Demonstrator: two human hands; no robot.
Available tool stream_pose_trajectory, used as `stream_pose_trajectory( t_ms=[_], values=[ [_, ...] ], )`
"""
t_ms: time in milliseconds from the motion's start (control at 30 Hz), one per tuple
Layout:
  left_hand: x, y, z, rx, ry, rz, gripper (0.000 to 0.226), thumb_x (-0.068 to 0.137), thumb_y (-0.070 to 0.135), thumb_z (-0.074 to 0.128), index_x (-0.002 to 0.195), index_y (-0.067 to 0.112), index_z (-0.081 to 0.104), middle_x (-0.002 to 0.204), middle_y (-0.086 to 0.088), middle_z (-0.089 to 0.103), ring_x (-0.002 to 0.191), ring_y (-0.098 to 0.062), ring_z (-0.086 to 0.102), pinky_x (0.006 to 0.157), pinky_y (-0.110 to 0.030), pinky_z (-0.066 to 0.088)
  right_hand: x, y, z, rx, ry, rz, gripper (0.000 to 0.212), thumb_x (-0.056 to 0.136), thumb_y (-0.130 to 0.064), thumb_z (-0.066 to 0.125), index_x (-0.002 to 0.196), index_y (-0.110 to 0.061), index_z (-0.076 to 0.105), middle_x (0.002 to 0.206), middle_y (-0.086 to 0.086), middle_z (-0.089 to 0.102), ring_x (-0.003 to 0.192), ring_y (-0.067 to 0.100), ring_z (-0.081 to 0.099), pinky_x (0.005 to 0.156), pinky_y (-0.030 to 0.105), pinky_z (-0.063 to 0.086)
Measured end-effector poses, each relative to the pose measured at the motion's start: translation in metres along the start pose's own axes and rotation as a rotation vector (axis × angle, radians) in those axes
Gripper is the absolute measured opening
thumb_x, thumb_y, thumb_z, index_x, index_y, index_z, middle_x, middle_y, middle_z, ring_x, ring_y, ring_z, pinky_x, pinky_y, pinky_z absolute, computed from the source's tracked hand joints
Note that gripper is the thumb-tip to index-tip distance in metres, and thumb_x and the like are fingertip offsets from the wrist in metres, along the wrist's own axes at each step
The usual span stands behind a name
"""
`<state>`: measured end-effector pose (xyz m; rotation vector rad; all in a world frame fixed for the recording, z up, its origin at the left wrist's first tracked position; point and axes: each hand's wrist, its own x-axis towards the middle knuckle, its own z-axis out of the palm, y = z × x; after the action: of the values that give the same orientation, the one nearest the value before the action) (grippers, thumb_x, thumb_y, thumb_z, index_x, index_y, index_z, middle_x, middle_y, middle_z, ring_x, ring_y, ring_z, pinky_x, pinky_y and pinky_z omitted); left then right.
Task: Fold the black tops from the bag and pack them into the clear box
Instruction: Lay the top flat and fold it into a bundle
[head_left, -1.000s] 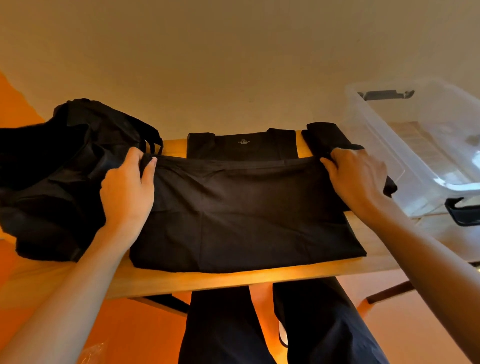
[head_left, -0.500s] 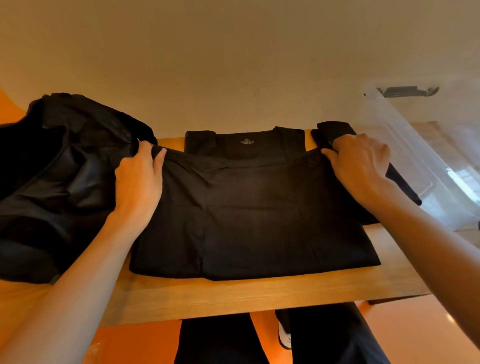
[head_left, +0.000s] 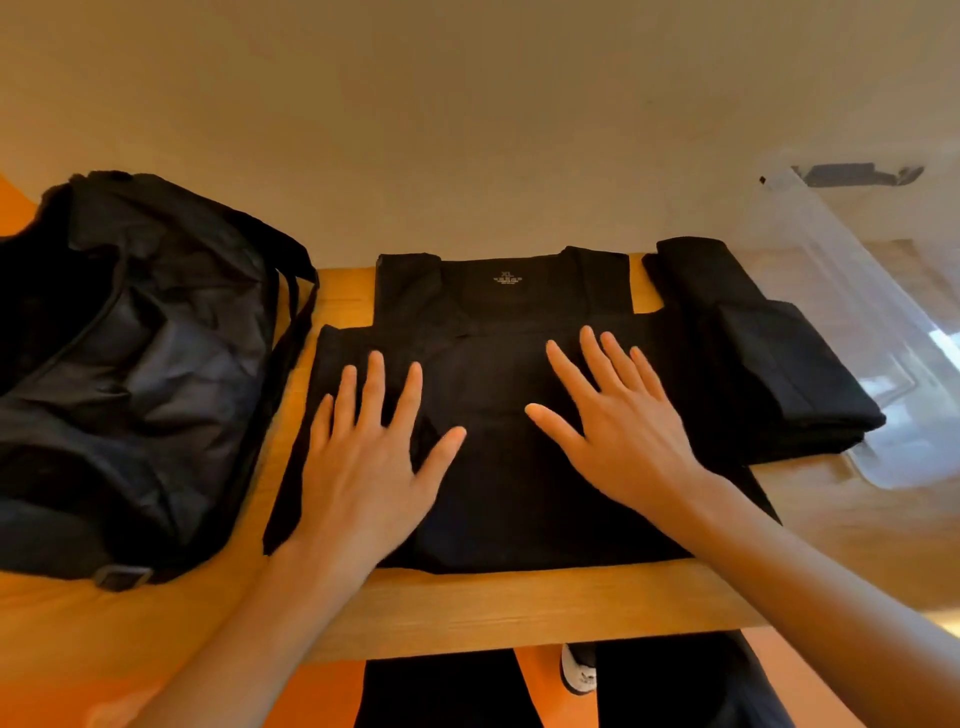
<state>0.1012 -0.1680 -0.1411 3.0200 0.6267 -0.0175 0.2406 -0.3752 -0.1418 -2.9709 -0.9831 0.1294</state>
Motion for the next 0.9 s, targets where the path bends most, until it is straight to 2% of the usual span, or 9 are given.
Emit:
stream_pose_trajectory(
  t_ms=[100,200,300,400,533,667,733,833,900],
  values=[
    [-0.008,-0.021,0.019,-0.039,0.028,0.013,0.081,0.092,0.076,-0.011,0.161,0.034,-0.006,0.171,-0.004,-0.005,0.157,-0.023,-0.007,0.128,-0.044,0.004,-0.001,0.017,0.015,0.028,-0.052,0.094,0.075,0.094,-0.077,-0.001,0.158,-0.041,-0.015,0.169,0.001,-0.019,0.154,0.021,-0.022,0.125,0.045,-0.011],
    [-0.01,-0.04,0.015,-0.091,0.041,0.01,0.081,0.093,0.076,-0.011,0.162,0.034,-0.003,0.172,-0.004,-0.005,0.157,-0.02,-0.008,0.126,-0.04,0.002,-0.005,0.027,0.015,0.003,-0.06,0.143,0.074,0.094,-0.075,0.001,0.158,-0.041,-0.016,0.169,0.001,-0.02,0.154,0.02,-0.022,0.124,0.044,-0.012],
    [-0.025,-0.042,0.004,-0.18,0.154,-0.098,0.076,0.102,0.068,0.02,0.163,0.022,0.019,0.17,-0.011,0.013,0.156,-0.029,0.014,0.122,-0.044,0.022,-0.008,0.022,0.012,-0.021,-0.034,0.153,0.076,0.095,-0.073,-0.001,0.16,-0.036,-0.012,0.17,0.01,-0.014,0.155,0.026,-0.018,0.126,0.044,-0.008],
    [-0.051,-0.033,0.002,-0.156,0.188,-0.234,0.072,0.104,0.058,0.034,0.153,0.007,0.04,0.148,-0.021,0.048,0.129,-0.039,0.046,0.101,-0.051,0.046,-0.021,-0.003,0.005,-0.011,0.069,0.052,0.075,0.1,-0.07,0.002,0.163,-0.03,-0.003,0.17,0.016,-0.003,0.157,0.03,-0.01,0.127,0.046,-0.004],
    [-0.077,-0.029,0.004,-0.092,0.165,-0.288,0.066,0.091,0.04,0.069,0.141,0.0,0.054,0.12,-0.024,0.059,0.102,-0.041,0.054,0.079,-0.051,0.051,-0.047,-0.058,0.014,0.085,0.025,-0.146,0.074,0.097,-0.073,-0.002,0.161,-0.036,-0.01,0.17,0.009,-0.014,0.155,0.025,-0.019,0.126,0.043,-0.01],
    [-0.097,-0.03,-0.006,-0.275,0.16,-0.388,0.064,0.092,0.042,0.069,0.143,0.01,0.05,0.114,-0.014,0.056,0.109,-0.034,0.051,0.086,-0.045,0.05,-0.055,-0.071,0.025,0.063,0.045,-0.152,0.077,0.097,-0.075,-0.007,0.162,-0.035,-0.004,0.171,0.011,-0.006,0.157,0.027,-0.012,0.127,0.045,-0.004],
    [-0.107,-0.034,-0.009,-0.468,0.161,-0.45,0.055,0.094,0.043,0.066,0.14,0.016,0.051,0.115,-0.002,0.06,0.112,-0.026,0.054,0.085,-0.036,0.05,-0.059,-0.069,0.024,0.054,0.064,-0.152,0.076,0.098,-0.073,-0.004,0.163,-0.033,-0.001,0.171,0.012,-0.002,0.157,0.029,-0.008,0.128,0.047,0.0],
    [-0.12,-0.041,-0.011,-0.836,0.181,-0.515,0.044,0.097,0.035,0.066,0.138,0.028,0.052,0.108,0.022,0.055,0.106,-0.007,0.058,0.078,-0.02,0.045,-0.072,-0.077,0.021,0.056,0.075,-0.204,0.076,0.1,-0.072,0.001,0.163,-0.031,0.004,0.171,0.013,0.002,0.158,0.03,-0.003,0.128,0.049,0.005],
    [-0.123,-0.043,-0.011,-0.955,0.215,-0.528,0.044,0.097,0.03,0.067,0.14,0.031,0.055,0.105,0.022,0.058,0.099,0.002,0.059,0.077,-0.016,0.043,-0.08,-0.087,0.023,0.07,0.062,-0.244,0.075,0.101,-0.072,0.003,0.163,-0.031,0.006,0.17,0.013,0.004,0.158,0.029,-0.002,0.128,0.049,0.006]
  ],
)
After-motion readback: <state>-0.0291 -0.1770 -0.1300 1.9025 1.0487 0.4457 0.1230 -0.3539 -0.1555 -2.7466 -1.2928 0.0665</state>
